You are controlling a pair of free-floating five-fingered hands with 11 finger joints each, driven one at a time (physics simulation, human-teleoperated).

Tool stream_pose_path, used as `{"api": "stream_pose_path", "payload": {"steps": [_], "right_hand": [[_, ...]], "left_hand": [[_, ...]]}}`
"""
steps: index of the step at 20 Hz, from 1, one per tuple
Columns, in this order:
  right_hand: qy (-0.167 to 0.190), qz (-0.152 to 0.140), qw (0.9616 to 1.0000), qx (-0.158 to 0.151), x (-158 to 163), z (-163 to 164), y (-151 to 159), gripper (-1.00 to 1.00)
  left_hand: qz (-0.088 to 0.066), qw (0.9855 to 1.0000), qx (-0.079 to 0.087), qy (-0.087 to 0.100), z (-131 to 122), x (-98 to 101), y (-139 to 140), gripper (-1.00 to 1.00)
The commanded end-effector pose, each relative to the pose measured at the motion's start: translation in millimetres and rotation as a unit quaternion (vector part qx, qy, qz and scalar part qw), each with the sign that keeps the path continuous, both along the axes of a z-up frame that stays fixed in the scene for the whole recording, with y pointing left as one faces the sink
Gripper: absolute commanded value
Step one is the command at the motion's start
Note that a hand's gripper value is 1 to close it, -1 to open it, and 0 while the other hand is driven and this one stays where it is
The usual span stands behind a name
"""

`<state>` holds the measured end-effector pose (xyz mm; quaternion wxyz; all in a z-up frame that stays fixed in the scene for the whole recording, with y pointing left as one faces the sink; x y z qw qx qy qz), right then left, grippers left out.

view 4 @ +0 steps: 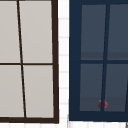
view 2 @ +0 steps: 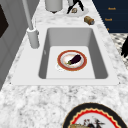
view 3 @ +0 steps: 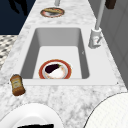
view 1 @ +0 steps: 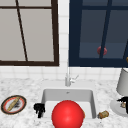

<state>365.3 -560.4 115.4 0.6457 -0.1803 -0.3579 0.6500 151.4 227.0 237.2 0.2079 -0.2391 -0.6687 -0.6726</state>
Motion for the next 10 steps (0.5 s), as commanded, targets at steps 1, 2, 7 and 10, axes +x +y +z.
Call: {"api": "stream_pose_path", "payload": {"steps": [1, 2, 7, 10], "right_hand": [[0.000, 0.023, 0.9995, -0.020, 5, -16, -5, -1.00], [0.000, 0.023, 0.9996, -0.019, 5, -17, -3, 1.00], [-0.115, 0.008, 0.9929, -0.029, 8, -19, 1, 1.00], [-0.175, -0.009, 0.9843, -0.018, 10, -20, 1, 1.00]], "left_hand": [[0.000, 1.0000, 0.000, 0.000, 0, 0.0, 0, 0.00], [0.000, 1.0000, 0.000, 0.000, 0, 0.0, 0, 0.00], [0.000, 1.0000, 0.000, 0.000, 0, 0.0, 0, 0.00], [0.000, 1.0000, 0.000, 0.000, 0, 0.0, 0, 0.00]]}}
